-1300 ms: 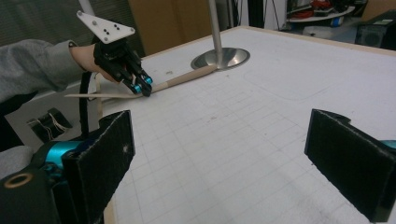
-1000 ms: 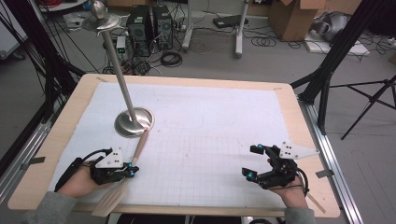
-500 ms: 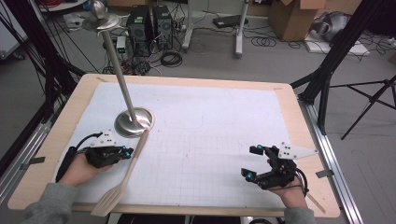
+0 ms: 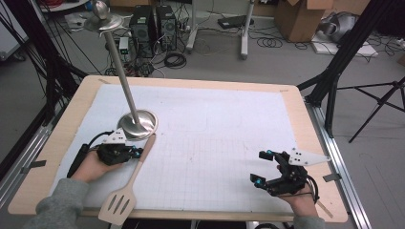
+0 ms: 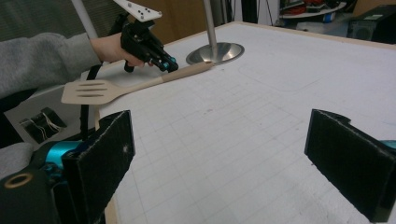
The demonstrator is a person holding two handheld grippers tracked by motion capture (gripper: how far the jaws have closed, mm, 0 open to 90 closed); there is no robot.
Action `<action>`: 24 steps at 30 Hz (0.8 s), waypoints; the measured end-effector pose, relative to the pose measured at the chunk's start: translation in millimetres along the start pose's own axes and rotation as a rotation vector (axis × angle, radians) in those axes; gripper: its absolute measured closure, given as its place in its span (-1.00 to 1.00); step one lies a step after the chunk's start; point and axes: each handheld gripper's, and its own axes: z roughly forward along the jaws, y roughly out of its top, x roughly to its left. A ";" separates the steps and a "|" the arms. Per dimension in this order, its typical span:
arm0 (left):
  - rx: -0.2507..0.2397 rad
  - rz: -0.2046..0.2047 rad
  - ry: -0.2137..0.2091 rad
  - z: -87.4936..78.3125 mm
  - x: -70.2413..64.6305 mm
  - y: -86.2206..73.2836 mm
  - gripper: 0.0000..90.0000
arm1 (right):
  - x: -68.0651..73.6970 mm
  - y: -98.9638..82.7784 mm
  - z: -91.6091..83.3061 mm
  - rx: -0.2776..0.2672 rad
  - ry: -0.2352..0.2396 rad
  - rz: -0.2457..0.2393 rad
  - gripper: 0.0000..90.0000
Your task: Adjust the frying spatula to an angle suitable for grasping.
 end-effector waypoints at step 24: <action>-0.042 0.061 -0.008 -8.3 -16.0 14.4 0.99 | 3.4 -3.1 -5.8 0.005 -0.013 0.000 -0.83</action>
